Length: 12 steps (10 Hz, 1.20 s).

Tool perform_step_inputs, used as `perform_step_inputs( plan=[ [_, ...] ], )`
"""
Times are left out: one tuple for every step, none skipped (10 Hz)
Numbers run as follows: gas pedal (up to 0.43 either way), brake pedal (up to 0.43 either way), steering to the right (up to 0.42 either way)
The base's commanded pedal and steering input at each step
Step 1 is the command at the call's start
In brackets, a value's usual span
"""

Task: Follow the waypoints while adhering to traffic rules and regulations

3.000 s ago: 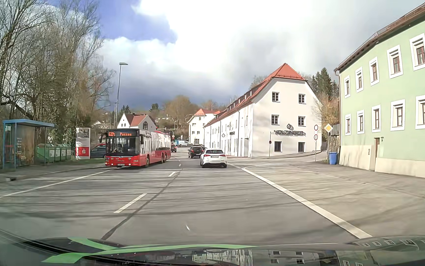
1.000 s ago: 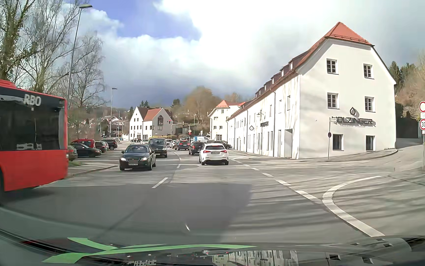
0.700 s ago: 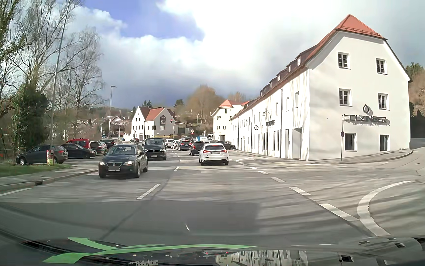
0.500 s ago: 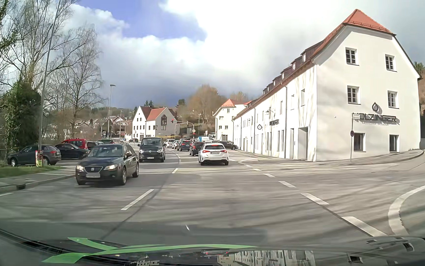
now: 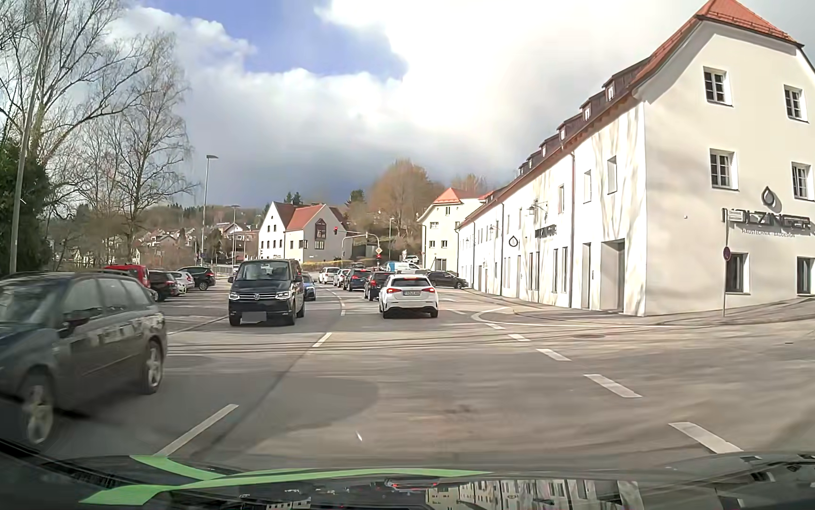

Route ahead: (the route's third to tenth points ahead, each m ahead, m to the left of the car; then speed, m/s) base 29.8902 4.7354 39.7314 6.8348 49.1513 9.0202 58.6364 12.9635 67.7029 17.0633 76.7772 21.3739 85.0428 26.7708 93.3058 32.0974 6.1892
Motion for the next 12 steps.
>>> perform_step_inputs(
  plan=[
    [0.0,0.122,-0.025],
    [0.0,0.128,-0.025],
    [0.0,0.128,-0.025],
    [0.0,0.134,-0.025],
    [0.0,0.14,-0.025],
    [0.0,0.146,-0.027],
    [0.0,0.146,-0.03],
    [0.0,0.146,-0.032],
    [0.0,0.152,-0.032],
    [0.0,0.146,-0.032],
    [0.0,0.152,-0.032],
    [0.0,0.152,-0.032]
  ],
)
